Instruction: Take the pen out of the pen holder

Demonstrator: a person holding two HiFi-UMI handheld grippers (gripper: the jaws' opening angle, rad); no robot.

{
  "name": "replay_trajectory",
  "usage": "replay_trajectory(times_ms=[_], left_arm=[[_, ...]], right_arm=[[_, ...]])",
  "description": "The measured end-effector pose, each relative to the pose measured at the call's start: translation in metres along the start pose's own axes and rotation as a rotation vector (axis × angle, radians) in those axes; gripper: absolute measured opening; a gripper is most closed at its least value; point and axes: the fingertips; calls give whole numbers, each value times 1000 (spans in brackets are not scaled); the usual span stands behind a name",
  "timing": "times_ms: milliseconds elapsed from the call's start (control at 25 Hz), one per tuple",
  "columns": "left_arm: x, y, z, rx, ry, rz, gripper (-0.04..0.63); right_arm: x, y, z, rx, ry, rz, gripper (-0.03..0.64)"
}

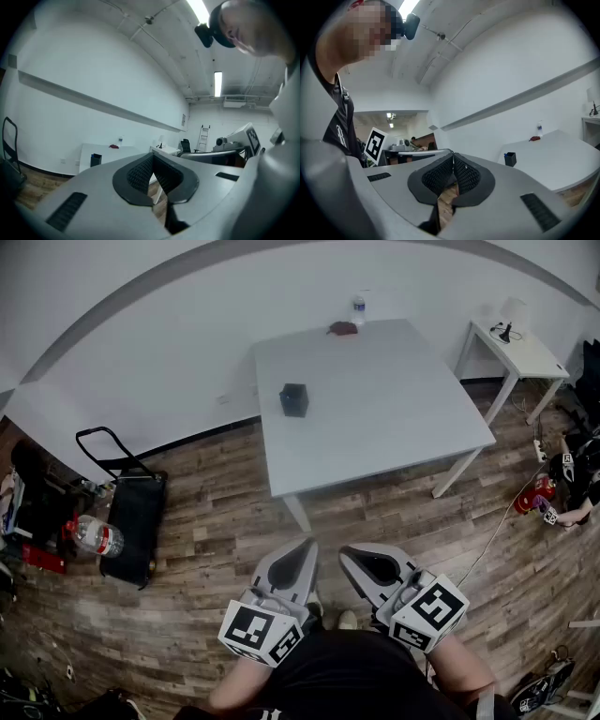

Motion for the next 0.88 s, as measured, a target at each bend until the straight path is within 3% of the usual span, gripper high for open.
replay_trajectory(times_ms=[360, 880], left_arm=[[8, -22, -43, -13, -25, 10, 6], [27, -61, -159, -47, -27, 5, 6]], right_arm=[[4, -45, 21, -19, -2, -18, 17], [27, -160, 53, -59, -10, -33, 17]])
Point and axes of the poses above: the fingertips, and each gripper's own axes: y backward along the fingers, z to its right, x out of its top, and after that the axes turned 7 degrees about -y, right-handed
